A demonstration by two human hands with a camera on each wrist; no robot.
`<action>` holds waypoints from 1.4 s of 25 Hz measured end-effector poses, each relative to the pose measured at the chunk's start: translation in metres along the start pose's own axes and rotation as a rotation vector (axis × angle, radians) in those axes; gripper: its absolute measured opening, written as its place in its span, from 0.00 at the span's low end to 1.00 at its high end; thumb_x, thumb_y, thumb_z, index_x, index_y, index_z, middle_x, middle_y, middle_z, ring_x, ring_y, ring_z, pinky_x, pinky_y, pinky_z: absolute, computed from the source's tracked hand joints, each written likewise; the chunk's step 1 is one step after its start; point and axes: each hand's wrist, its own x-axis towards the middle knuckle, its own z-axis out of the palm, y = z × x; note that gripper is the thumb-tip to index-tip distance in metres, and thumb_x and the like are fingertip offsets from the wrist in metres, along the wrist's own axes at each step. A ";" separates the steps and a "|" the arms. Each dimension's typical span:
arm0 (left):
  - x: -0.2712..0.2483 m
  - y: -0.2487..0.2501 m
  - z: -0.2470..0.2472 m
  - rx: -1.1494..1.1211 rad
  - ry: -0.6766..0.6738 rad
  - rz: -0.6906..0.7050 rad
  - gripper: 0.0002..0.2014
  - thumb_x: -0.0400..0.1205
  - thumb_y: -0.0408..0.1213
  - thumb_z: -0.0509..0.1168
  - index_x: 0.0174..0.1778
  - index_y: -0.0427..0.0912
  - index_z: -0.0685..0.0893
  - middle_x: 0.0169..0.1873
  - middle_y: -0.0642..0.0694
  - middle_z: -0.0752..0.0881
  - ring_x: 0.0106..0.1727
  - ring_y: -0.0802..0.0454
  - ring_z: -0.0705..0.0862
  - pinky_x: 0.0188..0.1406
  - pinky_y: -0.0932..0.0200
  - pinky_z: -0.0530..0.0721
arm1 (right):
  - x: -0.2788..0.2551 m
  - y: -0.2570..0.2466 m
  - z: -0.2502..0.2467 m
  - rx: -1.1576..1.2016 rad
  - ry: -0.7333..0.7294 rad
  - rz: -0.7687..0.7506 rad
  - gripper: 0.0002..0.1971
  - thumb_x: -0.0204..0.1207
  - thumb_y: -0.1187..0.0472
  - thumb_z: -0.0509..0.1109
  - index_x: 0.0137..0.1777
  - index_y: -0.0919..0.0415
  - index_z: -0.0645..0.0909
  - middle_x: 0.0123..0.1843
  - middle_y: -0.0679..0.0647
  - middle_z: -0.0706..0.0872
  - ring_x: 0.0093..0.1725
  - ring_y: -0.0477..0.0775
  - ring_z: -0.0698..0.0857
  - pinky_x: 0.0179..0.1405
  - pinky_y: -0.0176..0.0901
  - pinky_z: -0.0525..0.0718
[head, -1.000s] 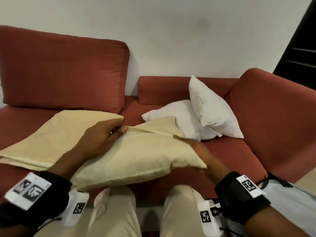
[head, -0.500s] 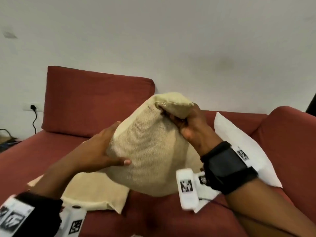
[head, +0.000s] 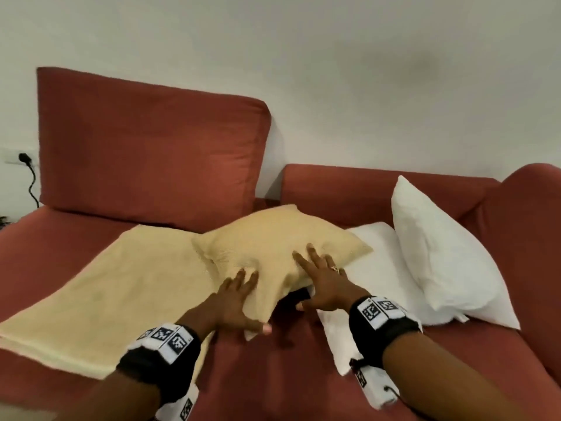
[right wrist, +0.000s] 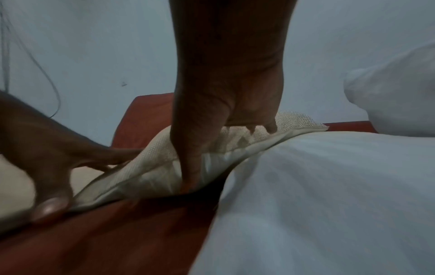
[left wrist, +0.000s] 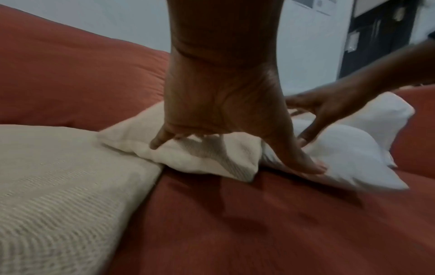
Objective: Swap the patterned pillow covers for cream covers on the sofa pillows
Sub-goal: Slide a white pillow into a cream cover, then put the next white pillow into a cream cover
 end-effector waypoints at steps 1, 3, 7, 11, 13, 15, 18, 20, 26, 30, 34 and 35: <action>0.005 0.008 0.015 0.015 -0.048 -0.034 0.77 0.41 0.88 0.57 0.78 0.58 0.21 0.79 0.45 0.21 0.81 0.40 0.29 0.79 0.28 0.49 | -0.005 0.010 0.011 -0.052 0.033 -0.018 0.63 0.65 0.43 0.80 0.83 0.36 0.30 0.84 0.46 0.22 0.85 0.66 0.33 0.80 0.75 0.45; 0.023 0.025 0.045 0.012 0.007 -0.082 0.80 0.42 0.87 0.59 0.75 0.51 0.16 0.74 0.41 0.15 0.76 0.42 0.25 0.75 0.24 0.50 | -0.013 0.029 0.032 -0.171 0.167 0.036 0.69 0.62 0.41 0.81 0.83 0.46 0.25 0.82 0.53 0.19 0.84 0.67 0.30 0.80 0.76 0.41; 0.052 0.051 0.062 -0.107 0.481 -0.050 0.56 0.73 0.52 0.72 0.84 0.30 0.43 0.80 0.21 0.47 0.80 0.20 0.53 0.72 0.24 0.66 | -0.033 0.068 0.067 -0.255 0.240 0.394 0.70 0.59 0.33 0.77 0.84 0.66 0.32 0.83 0.73 0.31 0.83 0.76 0.35 0.70 0.83 0.26; 0.071 0.070 0.020 -0.336 0.712 -0.058 0.36 0.84 0.42 0.63 0.85 0.39 0.54 0.82 0.29 0.55 0.82 0.30 0.57 0.76 0.35 0.65 | -0.033 0.086 0.043 -0.156 0.428 0.325 0.15 0.74 0.64 0.62 0.61 0.62 0.78 0.56 0.65 0.85 0.57 0.70 0.84 0.51 0.53 0.76; 0.079 0.075 0.003 -0.425 0.654 -0.037 0.36 0.86 0.48 0.60 0.85 0.41 0.52 0.84 0.33 0.50 0.85 0.36 0.51 0.80 0.37 0.59 | -0.054 0.087 0.020 -0.061 0.419 0.322 0.16 0.74 0.65 0.61 0.62 0.58 0.78 0.50 0.62 0.86 0.51 0.68 0.84 0.42 0.49 0.72; 0.078 0.082 -0.004 -0.507 0.549 -0.036 0.38 0.85 0.52 0.60 0.86 0.42 0.49 0.85 0.34 0.45 0.85 0.38 0.45 0.82 0.38 0.52 | -0.086 0.089 0.006 -0.030 0.417 0.309 0.21 0.74 0.64 0.63 0.67 0.54 0.78 0.52 0.62 0.86 0.53 0.68 0.84 0.46 0.50 0.76; 0.069 0.097 -0.002 -0.626 0.433 -0.082 0.46 0.79 0.64 0.62 0.86 0.46 0.47 0.84 0.41 0.36 0.85 0.42 0.37 0.83 0.39 0.45 | -0.149 0.078 0.002 0.059 0.399 0.154 0.25 0.70 0.59 0.64 0.68 0.48 0.80 0.50 0.61 0.89 0.52 0.66 0.84 0.49 0.52 0.81; 0.055 0.107 0.003 -0.592 0.306 -0.128 0.53 0.71 0.75 0.58 0.86 0.51 0.44 0.84 0.43 0.32 0.84 0.41 0.34 0.82 0.38 0.41 | -0.193 0.066 0.009 0.171 0.389 0.036 0.19 0.63 0.57 0.61 0.54 0.42 0.81 0.40 0.56 0.89 0.43 0.63 0.85 0.42 0.55 0.82; -0.030 0.106 0.046 -0.450 -0.032 -0.103 0.58 0.65 0.81 0.58 0.85 0.53 0.47 0.85 0.51 0.44 0.85 0.46 0.50 0.83 0.43 0.50 | -0.283 0.025 0.068 0.232 0.232 -0.130 0.29 0.64 0.54 0.60 0.68 0.44 0.82 0.58 0.49 0.91 0.55 0.53 0.89 0.53 0.52 0.85; -0.098 0.082 0.059 -0.531 0.001 0.050 0.36 0.77 0.68 0.62 0.77 0.52 0.71 0.69 0.61 0.75 0.67 0.57 0.76 0.72 0.62 0.68 | -0.292 -0.010 0.061 0.167 0.003 -0.185 0.34 0.63 0.39 0.76 0.71 0.45 0.81 0.67 0.44 0.86 0.65 0.46 0.83 0.66 0.46 0.80; -0.128 0.069 0.049 -0.295 0.113 0.110 0.09 0.84 0.46 0.65 0.44 0.44 0.84 0.46 0.50 0.84 0.39 0.60 0.78 0.35 0.73 0.70 | -0.267 -0.043 0.008 0.175 -0.248 -0.108 0.37 0.58 0.29 0.78 0.67 0.43 0.83 0.56 0.39 0.88 0.57 0.39 0.84 0.62 0.38 0.80; -0.134 0.065 0.045 -0.257 0.121 0.128 0.12 0.83 0.44 0.67 0.35 0.45 0.80 0.38 0.48 0.84 0.33 0.61 0.75 0.30 0.71 0.68 | -0.255 -0.050 -0.001 0.143 -0.218 -0.099 0.35 0.59 0.29 0.78 0.65 0.44 0.83 0.50 0.40 0.89 0.53 0.41 0.86 0.57 0.39 0.82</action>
